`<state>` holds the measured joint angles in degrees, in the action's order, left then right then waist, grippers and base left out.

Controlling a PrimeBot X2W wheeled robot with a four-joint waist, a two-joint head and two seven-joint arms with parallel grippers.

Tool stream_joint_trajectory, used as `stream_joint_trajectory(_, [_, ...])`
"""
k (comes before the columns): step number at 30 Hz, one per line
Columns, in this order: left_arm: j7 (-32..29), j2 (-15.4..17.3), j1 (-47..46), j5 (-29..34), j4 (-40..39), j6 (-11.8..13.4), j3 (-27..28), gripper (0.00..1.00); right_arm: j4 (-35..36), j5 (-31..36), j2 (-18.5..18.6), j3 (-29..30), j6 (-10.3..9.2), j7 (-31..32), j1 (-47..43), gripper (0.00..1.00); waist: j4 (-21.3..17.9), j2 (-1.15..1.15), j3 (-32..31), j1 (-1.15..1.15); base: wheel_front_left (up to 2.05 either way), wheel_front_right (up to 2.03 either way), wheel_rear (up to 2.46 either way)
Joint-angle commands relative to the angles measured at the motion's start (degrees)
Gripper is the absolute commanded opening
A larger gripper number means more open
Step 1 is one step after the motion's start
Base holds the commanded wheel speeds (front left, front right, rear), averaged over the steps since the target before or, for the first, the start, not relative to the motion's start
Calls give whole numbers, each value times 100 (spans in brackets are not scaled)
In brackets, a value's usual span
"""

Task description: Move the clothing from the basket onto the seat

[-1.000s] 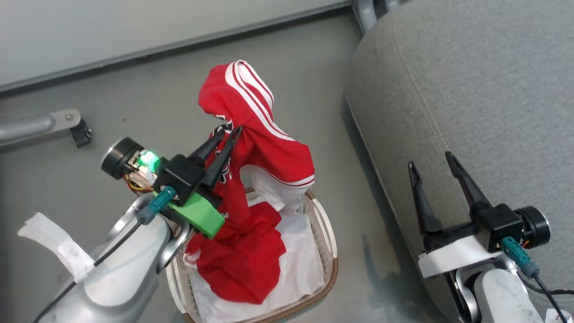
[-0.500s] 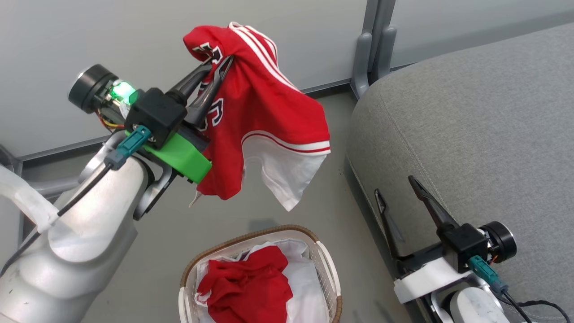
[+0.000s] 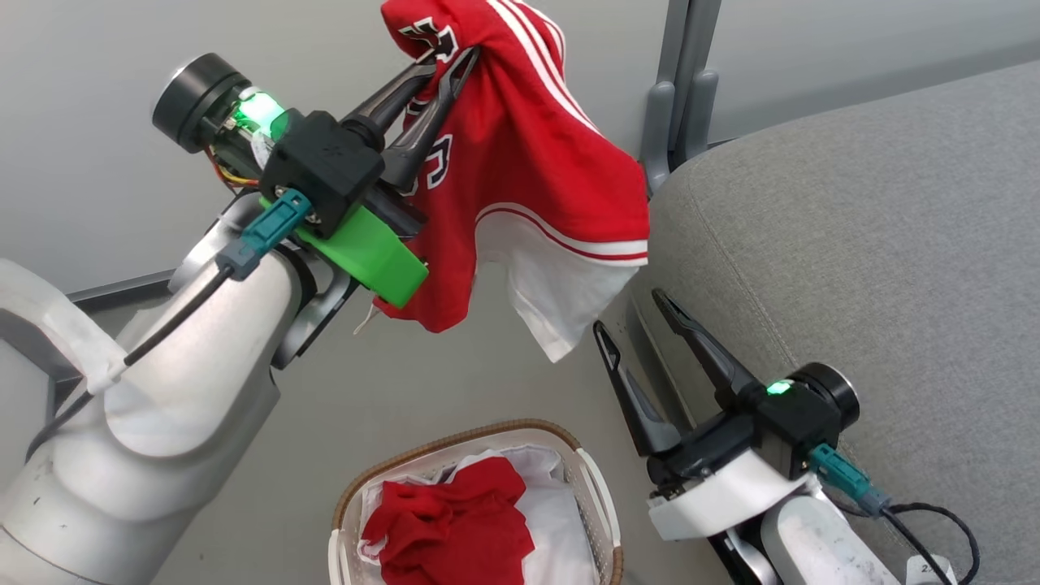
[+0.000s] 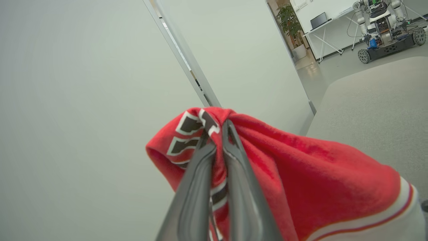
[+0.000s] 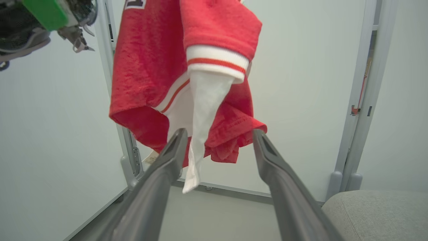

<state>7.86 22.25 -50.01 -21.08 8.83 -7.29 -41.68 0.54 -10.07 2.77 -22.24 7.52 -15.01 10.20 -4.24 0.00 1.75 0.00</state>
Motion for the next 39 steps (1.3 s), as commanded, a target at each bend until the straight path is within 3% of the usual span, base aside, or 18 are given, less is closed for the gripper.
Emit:
stream_joint_trajectory(1, [-16,-34,-92,-16,-57,21,-26,0,-29,-64,21,16,-6,-26,121,100,24,0,-5,0,0,0,0])
stream_joint_trajectory(12, [-41,-101,164,-185,-565,0,-384,0,-405,20,22,158,-6,-20,939,100,212,0,-23,0,0,0,0])
stream_joint_trajectory(18, [-3,-94,301,-283,-671,-3,-473,0,-872,48,21,-119,-7,-17,1239,100,306,0,-40,0,0,0,0])
stream_joint_trajectory(19, [7,-95,317,-286,-673,-3,-480,0,-940,30,23,-162,-7,-17,1281,82,315,0,-44,0,0,0,0])
stream_joint_trajectory(20, [16,-90,340,-304,-666,2,-480,0,-998,14,23,-190,-7,-17,1337,40,326,0,-49,0,0,0,0])
stream_joint_trajectory(21, [27,-84,360,-327,-653,6,-482,0,-1047,6,21,-233,-6,-16,1369,40,334,0,-53,0,0,0,0])
stream_joint_trajectory(22, [31,-62,387,-352,-631,7,-486,0,-1076,-2,19,-269,-7,-17,1399,0,339,0,-58,0,0,0,0])
stream_joint_trajectory(31, [283,134,859,-694,-281,100,-306,0,-1102,52,23,-215,-6,-17,1300,0,307,0,-89,0,0,0,0])
stream_joint_trajectory(32, [332,140,916,-744,-227,121,-269,7,-1096,55,21,-204,-7,-17,1287,0,305,0,-90,0,0,0,0])
stream_joint_trajectory(35, [468,186,1140,-871,-36,153,-186,90,-1042,50,22,-143,-7,-17,1245,0,305,0,-100,0,0,0,0])
stream_joint_trajectory(36, [510,181,1218,-908,20,179,-170,100,-1023,34,22,-124,-7,-17,1232,0,305,0,-104,0,0,0,0])
stream_joint_trajectory(39, [623,113,1477,-972,187,249,-96,100,-942,2,21,-43,-6,-17,1173,0,313,0,-118,0,0,0,0])
